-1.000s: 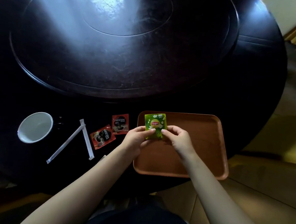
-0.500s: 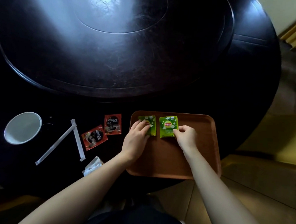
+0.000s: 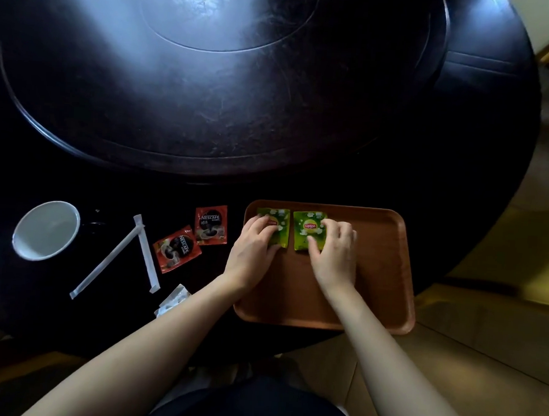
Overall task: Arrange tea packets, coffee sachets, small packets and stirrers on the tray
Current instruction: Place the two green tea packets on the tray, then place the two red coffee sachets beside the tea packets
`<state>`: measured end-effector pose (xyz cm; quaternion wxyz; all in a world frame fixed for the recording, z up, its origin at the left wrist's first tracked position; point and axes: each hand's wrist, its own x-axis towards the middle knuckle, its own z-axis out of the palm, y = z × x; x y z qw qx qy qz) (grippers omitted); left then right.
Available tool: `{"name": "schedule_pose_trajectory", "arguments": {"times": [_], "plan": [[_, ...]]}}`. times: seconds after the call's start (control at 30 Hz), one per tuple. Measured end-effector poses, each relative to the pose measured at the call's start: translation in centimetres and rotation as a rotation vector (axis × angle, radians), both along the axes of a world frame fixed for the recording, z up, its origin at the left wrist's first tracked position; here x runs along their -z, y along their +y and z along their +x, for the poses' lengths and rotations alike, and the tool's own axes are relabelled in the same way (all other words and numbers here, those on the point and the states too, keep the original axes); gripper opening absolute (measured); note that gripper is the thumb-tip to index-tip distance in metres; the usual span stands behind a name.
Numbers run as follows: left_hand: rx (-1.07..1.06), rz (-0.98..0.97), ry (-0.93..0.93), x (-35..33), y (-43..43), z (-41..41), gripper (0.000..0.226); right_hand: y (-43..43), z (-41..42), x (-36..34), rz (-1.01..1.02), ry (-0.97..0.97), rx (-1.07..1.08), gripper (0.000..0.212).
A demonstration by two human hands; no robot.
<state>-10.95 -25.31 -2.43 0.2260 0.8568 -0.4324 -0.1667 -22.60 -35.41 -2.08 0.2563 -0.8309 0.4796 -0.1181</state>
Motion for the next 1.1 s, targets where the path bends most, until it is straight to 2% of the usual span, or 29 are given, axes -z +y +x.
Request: {"name": "schedule_pose_trajectory", "arguments": {"times": [0.1, 0.4, 0.53, 0.67, 0.77, 0.87, 0.97, 1.1], "plan": [[0.005, -0.003, 0.000, 0.0, -0.1, 0.1, 0.042, 0.0, -0.2, 0.7, -0.039, 0.054, -0.108, 0.045], [0.021, 0.002, 0.005, -0.3, -0.1, 0.2, 0.042, -0.1, 0.1, 0.7, -0.057, 0.061, -0.093, 0.045], [0.029, -0.123, 0.036, -1.4, 0.5, 0.2, 0.037, 0.0, 0.3, 0.1, -0.041, 0.005, -0.055, 0.039], [-0.105, -0.220, 0.000, -2.4, 3.2, 2.4, 0.033, 1.2, 2.6, -2.0, -0.091, -0.088, -0.090, 0.029], [-0.285, -0.121, -0.037, -2.3, 6.5, 5.2, 0.038, 3.1, 5.7, -3.4, -0.130, -0.085, -0.247, 0.024], [-0.415, 0.112, 0.021, -1.9, 9.3, 7.4, 0.057, 5.1, 9.5, -3.6, -0.122, 0.051, -0.432, 0.035], [-0.380, 0.239, 0.017, -1.7, 10.7, 8.4, 0.068, 6.2, 12.8, -2.9, -0.136, 0.209, -0.538, 0.048], [-0.336, 0.255, -0.095, -1.7, 11.0, 9.0, 0.062, 6.4, 15.1, -1.5, -0.164, 0.362, -0.556, 0.058]]}}
